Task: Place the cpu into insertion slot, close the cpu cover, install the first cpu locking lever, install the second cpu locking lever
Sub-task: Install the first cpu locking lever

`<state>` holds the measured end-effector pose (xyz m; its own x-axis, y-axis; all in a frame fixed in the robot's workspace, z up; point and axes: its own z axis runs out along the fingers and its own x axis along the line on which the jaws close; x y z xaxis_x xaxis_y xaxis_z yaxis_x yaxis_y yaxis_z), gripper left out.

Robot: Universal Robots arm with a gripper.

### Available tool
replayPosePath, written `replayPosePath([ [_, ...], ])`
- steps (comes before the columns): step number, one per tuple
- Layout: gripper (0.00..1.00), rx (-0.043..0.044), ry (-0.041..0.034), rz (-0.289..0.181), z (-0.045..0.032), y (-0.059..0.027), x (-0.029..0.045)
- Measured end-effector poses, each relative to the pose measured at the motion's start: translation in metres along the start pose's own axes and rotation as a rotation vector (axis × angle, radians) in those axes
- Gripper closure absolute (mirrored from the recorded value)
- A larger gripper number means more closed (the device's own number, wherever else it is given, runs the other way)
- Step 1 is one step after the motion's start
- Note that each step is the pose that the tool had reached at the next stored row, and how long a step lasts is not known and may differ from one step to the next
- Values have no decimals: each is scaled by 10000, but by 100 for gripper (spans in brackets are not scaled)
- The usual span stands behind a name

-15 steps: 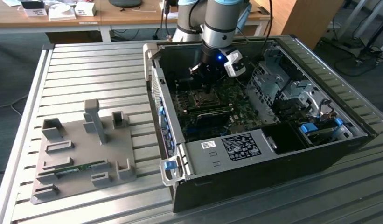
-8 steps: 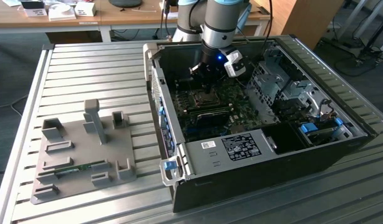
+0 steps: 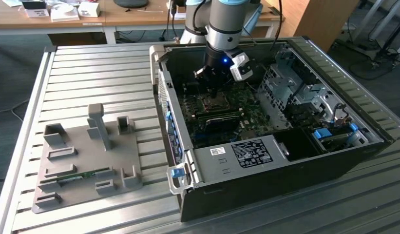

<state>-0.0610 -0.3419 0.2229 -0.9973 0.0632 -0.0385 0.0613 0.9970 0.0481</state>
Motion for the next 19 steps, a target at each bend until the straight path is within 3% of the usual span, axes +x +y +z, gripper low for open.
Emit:
replayPosePath([
  [10, 89, -4, -33, -1, -100, 3, 16],
  [16, 89, -5, -88, -4, -101, -9, 213],
  [17, 89, -7, -116, -6, -102, -16, 312],
  [19, 89, -10, -150, -8, -157, -13, 311],
])
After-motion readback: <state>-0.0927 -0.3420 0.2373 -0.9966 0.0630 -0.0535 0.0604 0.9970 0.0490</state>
